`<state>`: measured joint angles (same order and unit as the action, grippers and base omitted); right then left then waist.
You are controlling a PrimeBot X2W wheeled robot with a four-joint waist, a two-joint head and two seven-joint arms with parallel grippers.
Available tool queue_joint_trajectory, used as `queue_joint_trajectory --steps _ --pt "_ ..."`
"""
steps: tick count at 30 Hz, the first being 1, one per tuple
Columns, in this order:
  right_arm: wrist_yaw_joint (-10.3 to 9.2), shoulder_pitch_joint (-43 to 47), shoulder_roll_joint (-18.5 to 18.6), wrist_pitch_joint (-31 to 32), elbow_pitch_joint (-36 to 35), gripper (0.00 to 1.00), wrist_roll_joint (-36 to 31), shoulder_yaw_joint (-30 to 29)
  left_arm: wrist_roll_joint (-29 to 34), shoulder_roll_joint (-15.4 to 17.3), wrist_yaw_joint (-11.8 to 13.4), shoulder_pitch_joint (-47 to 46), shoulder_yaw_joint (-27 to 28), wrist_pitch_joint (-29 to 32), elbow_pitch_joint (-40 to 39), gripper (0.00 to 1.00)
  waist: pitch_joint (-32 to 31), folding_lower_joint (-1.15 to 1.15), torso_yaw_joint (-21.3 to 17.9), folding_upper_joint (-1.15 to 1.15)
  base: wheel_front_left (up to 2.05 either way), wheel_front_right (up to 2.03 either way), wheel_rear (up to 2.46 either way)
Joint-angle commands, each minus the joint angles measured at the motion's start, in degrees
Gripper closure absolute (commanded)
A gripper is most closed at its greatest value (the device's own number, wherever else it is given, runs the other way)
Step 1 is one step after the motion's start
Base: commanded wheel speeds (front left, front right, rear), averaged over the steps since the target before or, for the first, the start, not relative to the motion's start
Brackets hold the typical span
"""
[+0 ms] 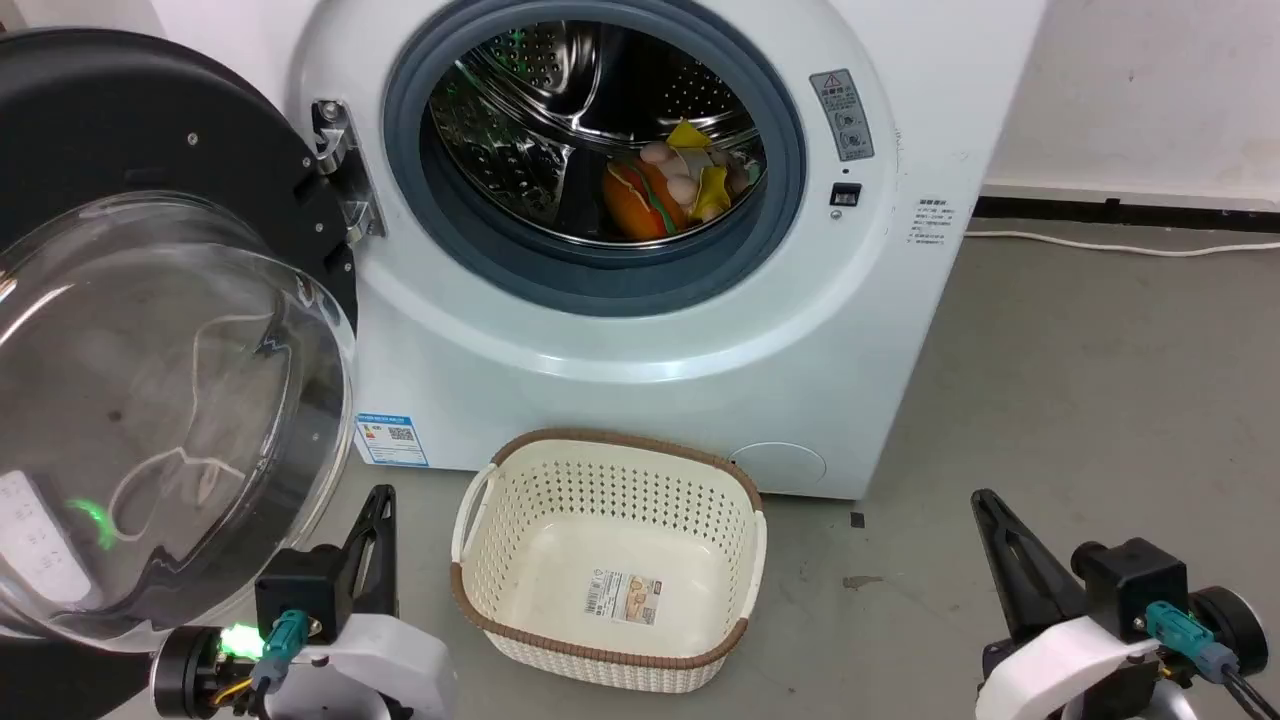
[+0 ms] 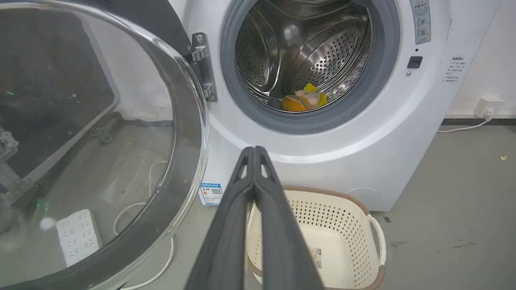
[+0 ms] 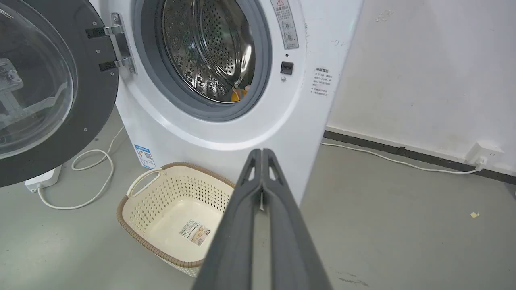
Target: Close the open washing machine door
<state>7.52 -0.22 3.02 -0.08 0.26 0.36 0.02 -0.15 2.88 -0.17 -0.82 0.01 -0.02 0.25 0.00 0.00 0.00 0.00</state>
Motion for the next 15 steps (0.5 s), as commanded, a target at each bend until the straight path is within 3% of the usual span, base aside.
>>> queue_joint_trajectory --steps 1,15 --pt "-0.03 0.2 -0.1 0.1 -0.3 1.00 -0.4 0.0 0.1 0.0 0.2 0.8 0.0 0.0 -0.2 1.00 0.0 0.00 0.0 0.00 0.00 0.00 0.00" --pt "-0.03 0.2 -0.1 0.1 -0.3 1.00 -0.4 0.0 0.1 0.0 0.2 0.8 0.0 0.0 -0.2 1.00 0.0 0.00 0.0 0.00 0.00 0.00 0.00"
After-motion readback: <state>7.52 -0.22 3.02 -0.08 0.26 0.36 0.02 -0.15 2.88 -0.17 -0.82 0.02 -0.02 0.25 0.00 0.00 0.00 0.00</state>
